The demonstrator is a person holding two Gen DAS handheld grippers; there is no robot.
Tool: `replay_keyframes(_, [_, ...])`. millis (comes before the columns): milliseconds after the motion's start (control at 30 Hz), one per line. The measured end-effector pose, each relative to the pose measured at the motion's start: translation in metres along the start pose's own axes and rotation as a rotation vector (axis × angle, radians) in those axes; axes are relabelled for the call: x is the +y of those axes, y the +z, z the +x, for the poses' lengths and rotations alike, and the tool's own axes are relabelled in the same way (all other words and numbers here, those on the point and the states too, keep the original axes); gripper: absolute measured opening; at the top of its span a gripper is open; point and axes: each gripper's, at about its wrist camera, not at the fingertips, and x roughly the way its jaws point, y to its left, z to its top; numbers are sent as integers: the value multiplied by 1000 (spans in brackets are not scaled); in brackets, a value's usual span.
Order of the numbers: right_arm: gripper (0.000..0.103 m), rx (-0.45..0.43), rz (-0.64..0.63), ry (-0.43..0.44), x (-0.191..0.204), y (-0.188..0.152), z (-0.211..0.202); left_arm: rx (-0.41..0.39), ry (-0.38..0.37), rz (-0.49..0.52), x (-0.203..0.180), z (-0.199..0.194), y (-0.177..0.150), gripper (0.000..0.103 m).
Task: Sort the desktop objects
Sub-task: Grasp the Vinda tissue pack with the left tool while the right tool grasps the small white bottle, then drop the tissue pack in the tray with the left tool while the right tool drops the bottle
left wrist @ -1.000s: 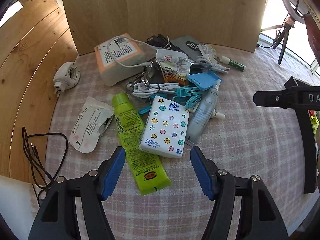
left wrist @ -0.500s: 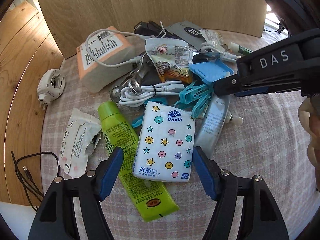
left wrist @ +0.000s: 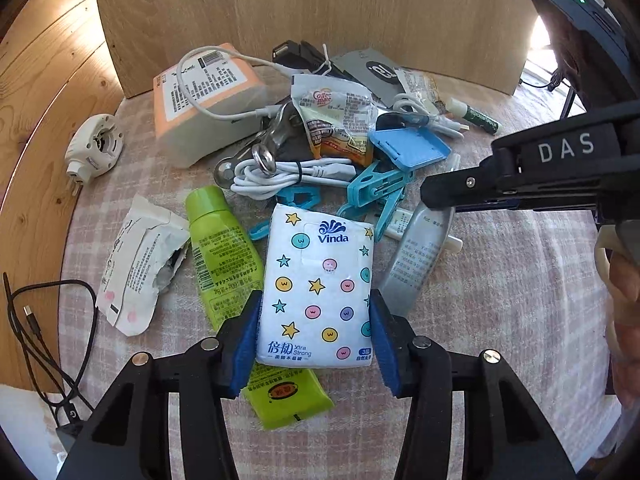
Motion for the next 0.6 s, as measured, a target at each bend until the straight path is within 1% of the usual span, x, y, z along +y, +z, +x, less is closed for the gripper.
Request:
replay_keyframes(167, [19,-24,-17,17,-10,-15,-32,-39,-22,-19,-13,-29,-13,47])
replay_keyframes(233, [18,-42,-29,11,-14,-22,-47,-61,-25,-19,-22,-44,-28,47])
replay_keyframes(333, [18,-64,-31,12,-27,-21,-66,-89,-32,-4,-32,-54,-23,47])
replay_keyframes(467, [18,-113,-24,14,-50,-26,-103,-110,-58,26,-74,-66,-17,47])
replay_keyframes(600, [18,-166,-7,20,-83,-42,-146,-132,-94,74,-123,-77,-9,47])
